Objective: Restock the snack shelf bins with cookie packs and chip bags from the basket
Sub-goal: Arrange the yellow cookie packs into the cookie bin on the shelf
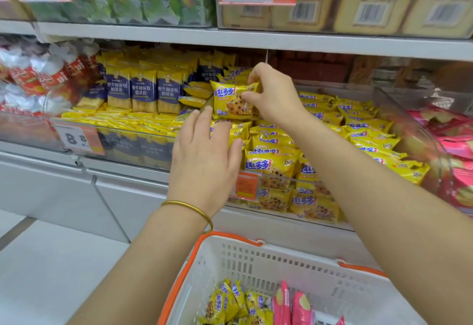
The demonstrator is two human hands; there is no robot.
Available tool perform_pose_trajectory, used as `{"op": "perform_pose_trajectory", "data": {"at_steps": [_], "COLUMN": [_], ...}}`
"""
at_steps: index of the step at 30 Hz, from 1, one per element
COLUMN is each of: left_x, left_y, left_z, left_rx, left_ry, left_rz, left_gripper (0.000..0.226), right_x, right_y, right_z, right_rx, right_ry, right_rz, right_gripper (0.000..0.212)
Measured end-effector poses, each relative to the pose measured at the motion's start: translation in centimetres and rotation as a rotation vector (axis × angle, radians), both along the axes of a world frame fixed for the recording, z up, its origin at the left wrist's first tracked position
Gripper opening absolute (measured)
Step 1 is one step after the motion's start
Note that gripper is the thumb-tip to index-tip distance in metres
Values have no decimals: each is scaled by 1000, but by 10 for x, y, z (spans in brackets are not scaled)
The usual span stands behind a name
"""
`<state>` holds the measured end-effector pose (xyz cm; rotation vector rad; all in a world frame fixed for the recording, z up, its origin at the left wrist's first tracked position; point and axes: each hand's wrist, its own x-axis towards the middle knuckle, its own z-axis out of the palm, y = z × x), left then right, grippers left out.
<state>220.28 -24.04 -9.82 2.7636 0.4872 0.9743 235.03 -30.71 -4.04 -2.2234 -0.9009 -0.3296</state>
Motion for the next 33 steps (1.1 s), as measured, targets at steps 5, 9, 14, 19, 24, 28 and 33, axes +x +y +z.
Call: {"op": "perform_pose_trajectory", "data": {"at_steps": [5, 9, 14, 19, 24, 28, 33], "left_x": [5, 5, -1, -20, -49, -71, -81], "left_y": [4, 5, -3, -27, -54, -50, -37], "left_z": [-6, -9, -7, 2, -17, -74, -94], "left_rx": [11, 7, 14, 111, 181, 269, 341], "left_ry": [26, 42, 75, -33, 160, 572, 844], "left_rz": [-11, -27, -30, -84, -329, -455, -455], "left_gripper": [65, 66, 60, 35, 27, 39, 44], "right_x": [2, -1, -16, -52, -113, -118, -103], "right_y": [13, 6, -15, -58, -120, -134, -119], "right_z": [-8, -7, -2, 3, -36, -144, -288], "right_rx": [-42, -23, 45, 85, 100, -316, -769], "right_ry": [-6, 2, -5, -28, 248, 420, 491], "right_rz": [4, -2, -30, 17, 230, 249, 247], "right_gripper": [21, 31, 38, 27, 21, 15, 21]}}
